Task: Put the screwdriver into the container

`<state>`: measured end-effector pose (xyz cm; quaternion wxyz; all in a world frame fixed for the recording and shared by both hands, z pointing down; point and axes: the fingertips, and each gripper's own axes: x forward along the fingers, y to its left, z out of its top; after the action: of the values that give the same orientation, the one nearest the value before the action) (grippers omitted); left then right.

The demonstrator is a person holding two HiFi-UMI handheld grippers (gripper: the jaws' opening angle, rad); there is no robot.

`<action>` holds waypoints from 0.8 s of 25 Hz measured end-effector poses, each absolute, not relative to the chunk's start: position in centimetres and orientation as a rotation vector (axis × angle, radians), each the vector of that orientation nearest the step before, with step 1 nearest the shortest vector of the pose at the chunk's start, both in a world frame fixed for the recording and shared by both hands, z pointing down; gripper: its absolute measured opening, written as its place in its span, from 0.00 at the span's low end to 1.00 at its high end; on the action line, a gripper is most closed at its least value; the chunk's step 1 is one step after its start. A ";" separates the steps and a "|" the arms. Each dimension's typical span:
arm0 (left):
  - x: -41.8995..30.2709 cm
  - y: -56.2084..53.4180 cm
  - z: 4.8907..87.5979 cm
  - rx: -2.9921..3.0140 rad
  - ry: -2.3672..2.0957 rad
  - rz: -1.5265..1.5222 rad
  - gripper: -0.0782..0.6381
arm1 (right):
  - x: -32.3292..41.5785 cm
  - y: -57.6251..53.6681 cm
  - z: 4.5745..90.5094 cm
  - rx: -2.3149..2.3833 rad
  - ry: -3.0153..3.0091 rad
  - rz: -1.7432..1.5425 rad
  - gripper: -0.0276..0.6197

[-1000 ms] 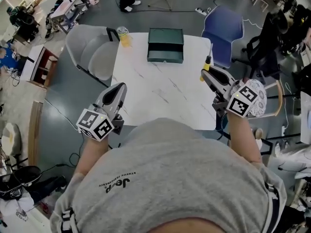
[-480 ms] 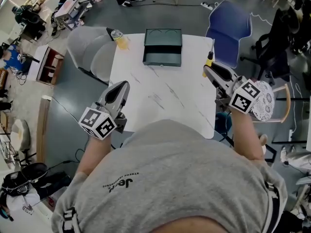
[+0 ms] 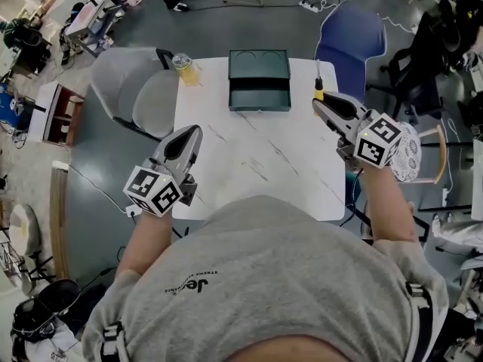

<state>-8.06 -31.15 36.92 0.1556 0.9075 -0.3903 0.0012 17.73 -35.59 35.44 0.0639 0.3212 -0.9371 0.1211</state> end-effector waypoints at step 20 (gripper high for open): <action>-5.5 -44.4 45.8 2.638 -1.002 0.128 0.11 | 13.8 -50.2 43.6 0.741 -2.463 -0.031 0.16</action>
<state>-5.54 -44.39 45.78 0.1579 0.9221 -0.3504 0.0449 13.85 -50.20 43.60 0.2809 0.2764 -0.9190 -0.0117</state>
